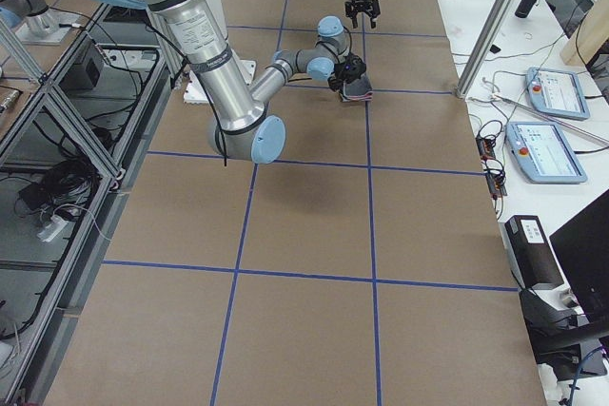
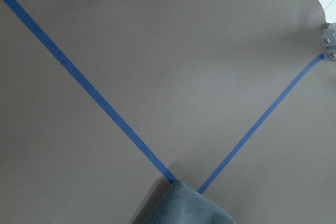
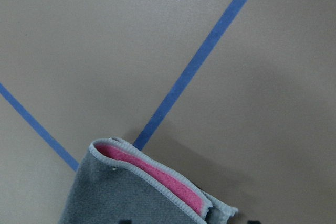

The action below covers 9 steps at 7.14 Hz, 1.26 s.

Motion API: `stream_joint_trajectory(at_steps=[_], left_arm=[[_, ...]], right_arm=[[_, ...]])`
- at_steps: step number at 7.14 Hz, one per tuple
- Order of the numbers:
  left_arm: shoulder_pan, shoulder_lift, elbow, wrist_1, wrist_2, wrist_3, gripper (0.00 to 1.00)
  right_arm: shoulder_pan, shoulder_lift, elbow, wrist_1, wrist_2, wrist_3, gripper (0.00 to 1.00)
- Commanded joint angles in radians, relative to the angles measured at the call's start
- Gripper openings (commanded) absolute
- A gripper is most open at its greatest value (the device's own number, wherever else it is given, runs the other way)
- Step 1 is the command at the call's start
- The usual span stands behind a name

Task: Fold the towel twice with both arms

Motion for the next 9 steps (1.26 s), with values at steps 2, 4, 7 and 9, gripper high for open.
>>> stream_joint_trajectory(at_steps=[2,4,7,9], left_arm=[[-0.005,0.001,-0.009,0.002,-0.003,0.002,1.0],[-0.024,0.001,-0.038,0.05,-0.012,0.014,1.0],[-0.047,0.006,-0.096,0.125,-0.037,0.023,1.0],[-0.08,0.007,-0.104,0.13,-0.086,0.034,1.0]], right_arm=[[-0.021,0.152,-0.147,0.006,-0.077,0.019,1.0],[-0.044,0.174,-0.224,0.116,-0.125,0.083,1.0],[-0.057,0.213,-0.274,0.134,-0.17,0.124,1.0],[-0.086,0.218,-0.327,0.185,-0.214,0.13,1.0]])
